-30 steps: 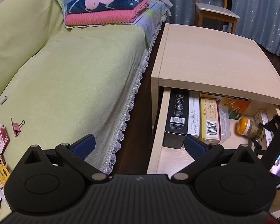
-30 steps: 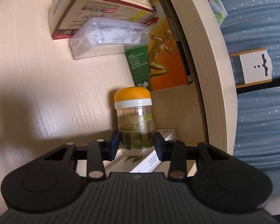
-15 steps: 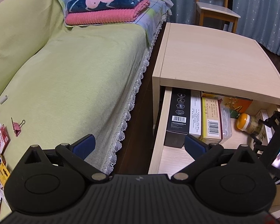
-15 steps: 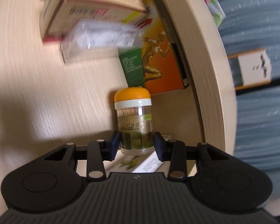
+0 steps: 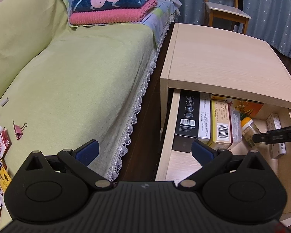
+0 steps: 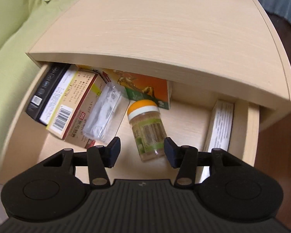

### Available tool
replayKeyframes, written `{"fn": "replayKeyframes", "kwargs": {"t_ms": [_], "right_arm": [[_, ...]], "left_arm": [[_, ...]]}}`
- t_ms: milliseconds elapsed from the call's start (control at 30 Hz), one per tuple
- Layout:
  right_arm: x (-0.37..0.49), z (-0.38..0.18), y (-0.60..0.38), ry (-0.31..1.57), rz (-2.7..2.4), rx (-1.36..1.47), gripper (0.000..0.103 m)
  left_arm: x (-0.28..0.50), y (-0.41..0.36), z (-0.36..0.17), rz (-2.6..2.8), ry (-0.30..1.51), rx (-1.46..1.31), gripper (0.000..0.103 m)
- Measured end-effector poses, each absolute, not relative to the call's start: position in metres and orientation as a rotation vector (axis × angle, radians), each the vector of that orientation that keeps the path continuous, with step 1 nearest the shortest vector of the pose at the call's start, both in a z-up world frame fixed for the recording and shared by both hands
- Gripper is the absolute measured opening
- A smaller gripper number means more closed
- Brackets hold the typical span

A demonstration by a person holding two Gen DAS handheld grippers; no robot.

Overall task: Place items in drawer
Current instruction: 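Lower the bottle into the drawer and open the right gripper, then push the bottle with the right gripper toward the drawer's inner corner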

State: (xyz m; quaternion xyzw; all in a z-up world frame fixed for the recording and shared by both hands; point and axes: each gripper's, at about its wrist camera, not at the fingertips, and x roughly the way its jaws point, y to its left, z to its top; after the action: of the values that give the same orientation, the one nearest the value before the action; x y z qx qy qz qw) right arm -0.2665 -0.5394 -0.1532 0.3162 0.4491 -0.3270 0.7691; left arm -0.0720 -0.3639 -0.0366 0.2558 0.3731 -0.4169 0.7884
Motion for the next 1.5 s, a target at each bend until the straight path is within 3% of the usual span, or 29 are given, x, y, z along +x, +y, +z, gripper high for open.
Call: {"fn": "replayKeyframes", "kwargs": {"t_ms": [367,433,700,767,1033,1100,1133,1167,1233,1400,1500], "right_arm": [[-0.259,-0.172,-0.52,1.003,-0.693,0.476,0.044],[-0.257,-0.179,-0.523,1.029,-0.721,0.499,0.037],[-0.28,-0.173,-0.521,0.965,-0.86,0.717,0.036],[-0.278,-0.168,-0.525,0.968,-0.852,0.701,0.058],[-0.253,-0.171,-0.55,1.035,-0.8,0.646,0.059],[-0.249,-0.18,-0.545,1.076,-0.824,0.628,0.053],[-0.25,-0.184,-0.542,1.08,-0.844,0.623,0.042],[-0.252,-0.188,-0.539,1.085,-0.865,0.618,0.038],[-0.257,-0.191,-0.537,1.047,-0.922,0.634,0.036],[-0.258,-0.191,-0.542,0.937,-1.064,0.716,0.038],[-0.258,-0.185,-0.535,0.907,-1.059,0.671,0.049]], "left_arm": [[-0.073,-0.364,-0.037,-0.903,0.804,0.558,0.102],[-0.073,-0.363,-0.037,-0.902,0.801,0.558,0.102],[-0.07,-0.365,-0.041,-0.898,0.811,0.56,0.102],[-0.07,-0.366,-0.041,-0.905,0.807,0.564,0.102],[-0.068,-0.363,-0.04,-0.893,0.813,0.548,0.102],[-0.066,-0.362,-0.04,-0.887,0.815,0.548,0.102],[-0.065,-0.361,-0.04,-0.885,0.815,0.549,0.102],[-0.064,-0.361,-0.041,-0.883,0.815,0.55,0.102],[-0.063,-0.361,-0.041,-0.882,0.816,0.551,0.102],[-0.064,-0.36,-0.042,-0.887,0.82,0.545,0.102],[-0.064,-0.358,-0.041,-0.887,0.817,0.543,0.102]]}}
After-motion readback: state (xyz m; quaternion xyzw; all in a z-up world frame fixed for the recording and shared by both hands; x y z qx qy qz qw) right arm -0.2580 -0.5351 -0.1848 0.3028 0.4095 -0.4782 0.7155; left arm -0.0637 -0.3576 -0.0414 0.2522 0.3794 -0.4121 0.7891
